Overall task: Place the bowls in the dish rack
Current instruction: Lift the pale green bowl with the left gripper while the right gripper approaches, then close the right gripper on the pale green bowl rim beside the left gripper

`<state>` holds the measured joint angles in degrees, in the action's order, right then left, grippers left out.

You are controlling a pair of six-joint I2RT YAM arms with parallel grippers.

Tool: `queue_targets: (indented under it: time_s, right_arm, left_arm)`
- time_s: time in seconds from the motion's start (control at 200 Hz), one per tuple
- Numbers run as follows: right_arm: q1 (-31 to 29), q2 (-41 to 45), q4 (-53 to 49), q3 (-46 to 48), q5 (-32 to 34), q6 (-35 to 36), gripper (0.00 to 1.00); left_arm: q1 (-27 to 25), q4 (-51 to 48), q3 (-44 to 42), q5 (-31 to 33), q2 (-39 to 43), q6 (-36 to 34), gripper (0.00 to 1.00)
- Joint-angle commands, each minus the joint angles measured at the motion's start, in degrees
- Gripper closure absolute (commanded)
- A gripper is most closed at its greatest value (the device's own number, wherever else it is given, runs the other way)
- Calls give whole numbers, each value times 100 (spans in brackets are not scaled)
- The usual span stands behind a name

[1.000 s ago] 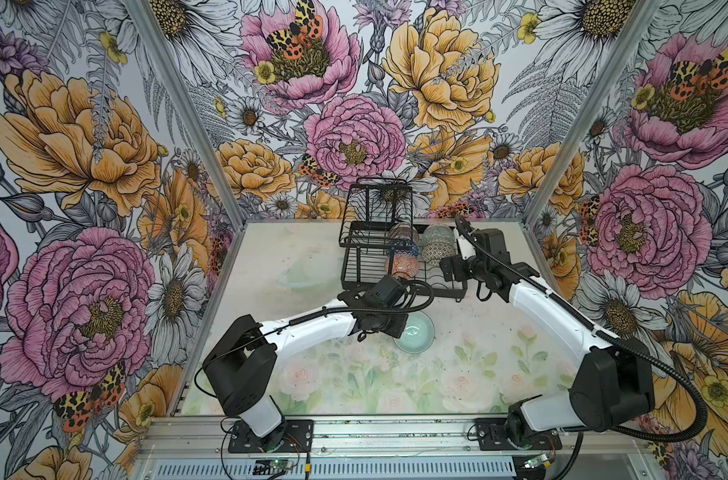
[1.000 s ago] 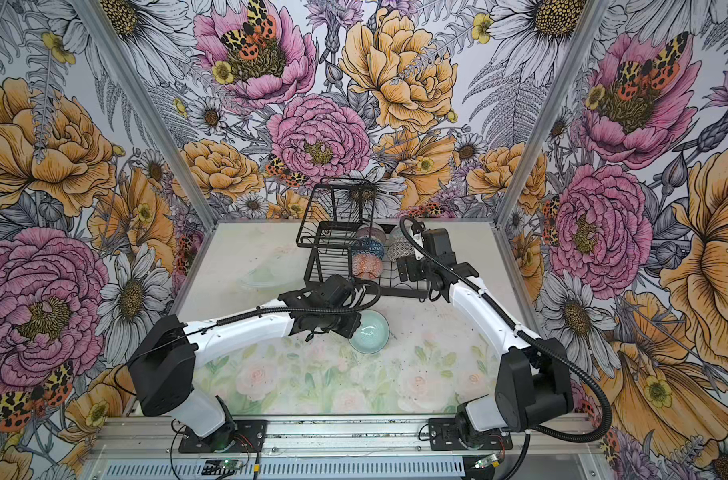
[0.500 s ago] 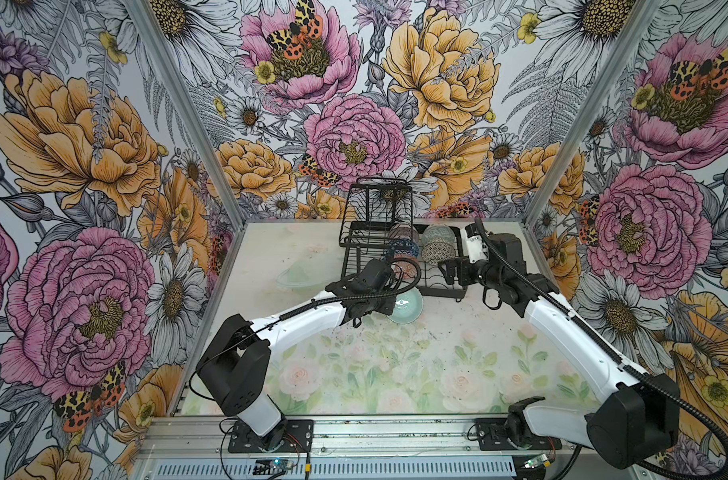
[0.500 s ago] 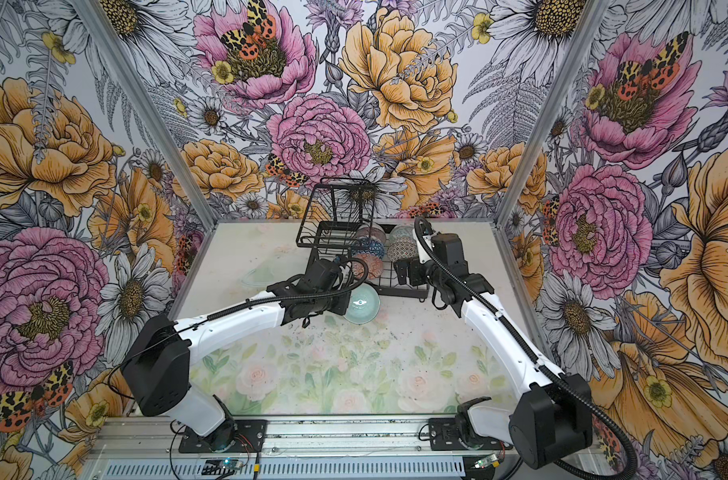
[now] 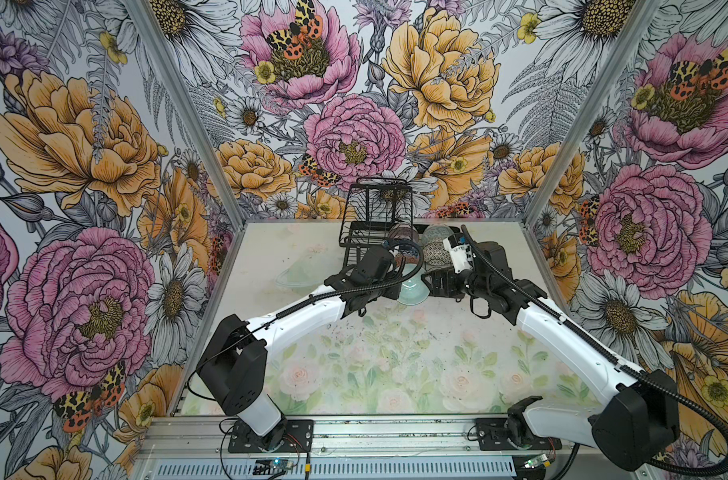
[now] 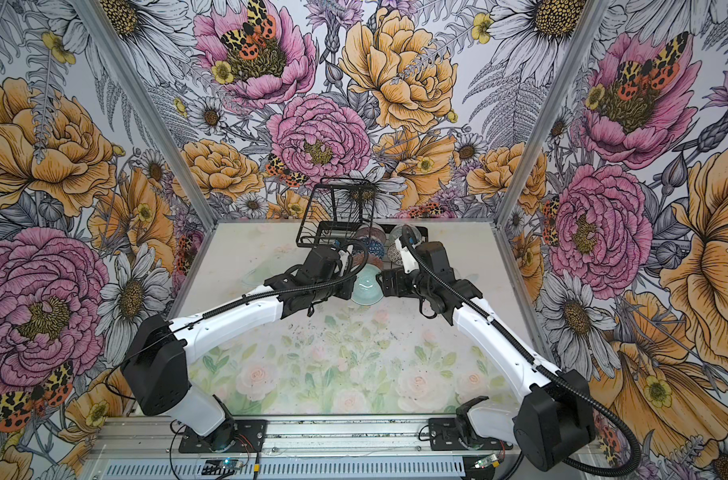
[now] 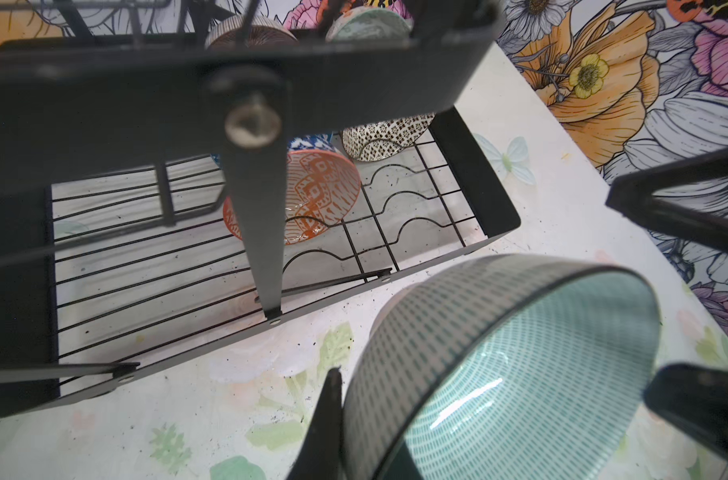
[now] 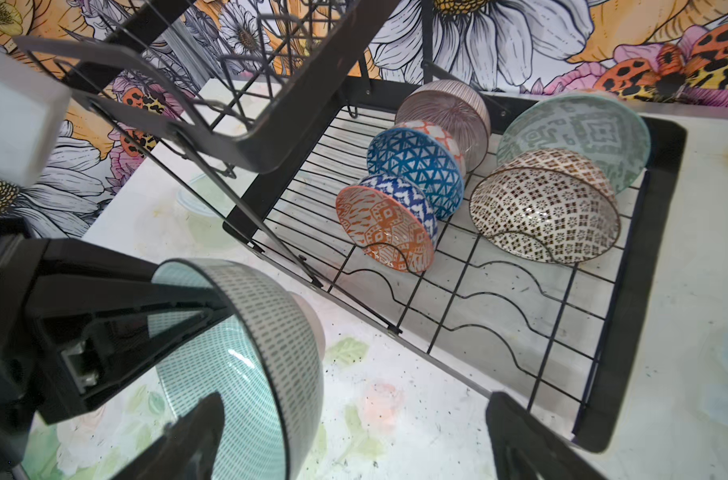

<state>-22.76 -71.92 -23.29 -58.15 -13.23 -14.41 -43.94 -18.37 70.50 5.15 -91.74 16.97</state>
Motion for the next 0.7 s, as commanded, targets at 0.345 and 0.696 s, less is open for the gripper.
queue_targets:
  time_s: [0.345, 0.696]
  right_arm:
    - [-246, -479, 654, 6, -92, -576, 20]
    - [-303, -759, 852, -39, -104, -708, 58]
  left_arm:
    - [7, 871, 228, -236, 43, 33, 100]
    - [-9, 1029, 170, -423, -12, 58, 100]
